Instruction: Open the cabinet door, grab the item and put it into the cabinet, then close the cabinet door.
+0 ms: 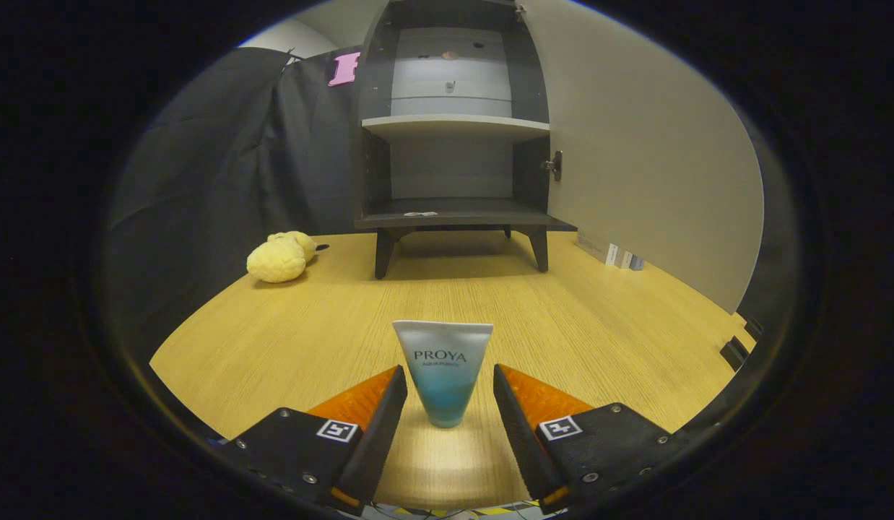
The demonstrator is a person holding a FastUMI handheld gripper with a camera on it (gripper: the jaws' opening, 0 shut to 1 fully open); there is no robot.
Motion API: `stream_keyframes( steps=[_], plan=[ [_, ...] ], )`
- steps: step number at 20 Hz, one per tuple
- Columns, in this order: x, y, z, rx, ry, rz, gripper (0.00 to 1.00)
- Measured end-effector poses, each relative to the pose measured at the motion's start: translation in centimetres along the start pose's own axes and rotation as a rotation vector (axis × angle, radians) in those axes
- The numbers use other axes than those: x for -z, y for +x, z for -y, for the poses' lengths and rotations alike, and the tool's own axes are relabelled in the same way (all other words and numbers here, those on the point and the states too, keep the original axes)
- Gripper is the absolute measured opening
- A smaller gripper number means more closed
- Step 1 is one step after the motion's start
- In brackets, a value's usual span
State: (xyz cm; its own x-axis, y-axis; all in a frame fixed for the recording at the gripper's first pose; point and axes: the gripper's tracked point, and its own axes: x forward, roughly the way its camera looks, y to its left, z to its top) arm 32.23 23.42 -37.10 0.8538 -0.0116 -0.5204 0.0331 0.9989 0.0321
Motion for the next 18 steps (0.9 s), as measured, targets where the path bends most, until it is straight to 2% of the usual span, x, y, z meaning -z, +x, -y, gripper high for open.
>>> stream_keyframes(
  steps=[2,3,4,10,18],
  plan=[
    [0.0,0.2,-0.1,-0.002,-0.008,-0.004,0.69],
    [0.0,0.2,-0.1,-0.002,-0.012,-0.008,0.57],
    [0.0,0.1,-0.2,-0.008,-0.012,-0.013,0.54],
    [-3.1,-0.5,-0.8,-0.053,-0.029,0.017,0.52],
    [-12.5,-2.2,-0.3,-0.077,-0.038,0.129,0.52]
  ],
)
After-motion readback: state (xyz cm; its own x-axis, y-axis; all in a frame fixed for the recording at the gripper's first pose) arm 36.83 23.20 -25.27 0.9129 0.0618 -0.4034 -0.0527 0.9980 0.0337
